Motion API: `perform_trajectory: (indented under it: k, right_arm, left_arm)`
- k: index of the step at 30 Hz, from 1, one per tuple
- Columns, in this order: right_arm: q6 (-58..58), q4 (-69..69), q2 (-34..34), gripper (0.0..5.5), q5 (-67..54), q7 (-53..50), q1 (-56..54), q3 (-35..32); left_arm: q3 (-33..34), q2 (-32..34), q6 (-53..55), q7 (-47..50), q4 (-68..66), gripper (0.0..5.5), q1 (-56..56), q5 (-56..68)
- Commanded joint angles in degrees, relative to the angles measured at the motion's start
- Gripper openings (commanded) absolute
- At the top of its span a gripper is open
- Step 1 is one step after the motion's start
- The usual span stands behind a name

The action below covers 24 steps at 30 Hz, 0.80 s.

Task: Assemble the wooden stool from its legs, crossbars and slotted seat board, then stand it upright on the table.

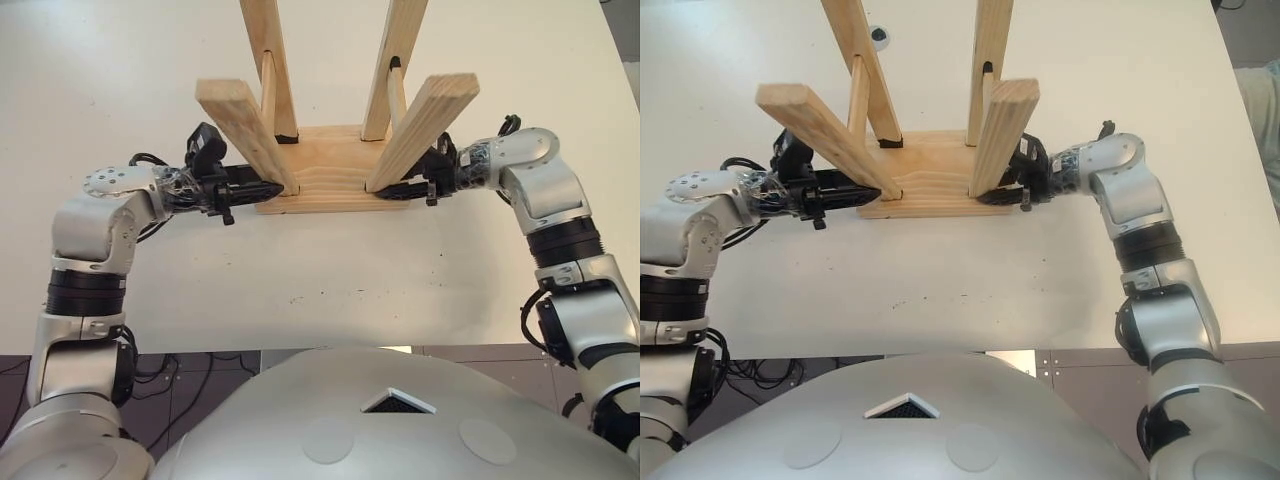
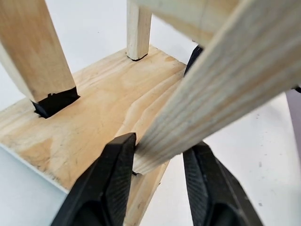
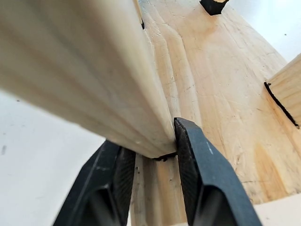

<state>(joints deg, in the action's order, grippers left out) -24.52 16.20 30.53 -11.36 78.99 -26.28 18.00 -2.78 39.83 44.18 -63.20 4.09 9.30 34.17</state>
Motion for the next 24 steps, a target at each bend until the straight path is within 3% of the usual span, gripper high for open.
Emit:
perform_trajectory:
  k: [1,6,11,17,21,24]
  right_arm:
    - [-19.1,-6.5,1.5,1.17,-10.5,10.0,-2.4,2.6]
    - [-38.2,-2.8,-0.1,1.13,-18.4,11.0,-10.7,-0.9]
    - [-39.5,9.1,-6.1,1.13,-16.9,2.6,-15.1,-4.2]
    - [-38.6,22.2,-8.5,2.24,-17.4,-0.9,-20.3,-9.3]
    - [-37.0,27.3,-7.6,2.93,-16.9,-2.2,-21.6,-11.4]
    - [-36.8,30.8,-6.4,2.93,-17.0,-3.2,-22.3,-14.0]
  left_arm:
    - [2.9,0.9,16.9,-0.1,5.3,1.48,-0.1,11.9]
    - [11.9,-1.4,33.9,8.9,0.3,1.33,8.2,20.6]
    - [15.1,-7.9,35.0,18.9,-15.1,1.33,15.8,16.1]
    - [16.2,-9.9,33.4,21.3,-20.9,2.4,17.4,14.3]
    - [17.8,-8.2,30.9,21.6,-24.0,2.48,17.3,12.6]
    - [18.8,-6.4,28.4,20.8,-26.3,2.48,17.0,12.1]
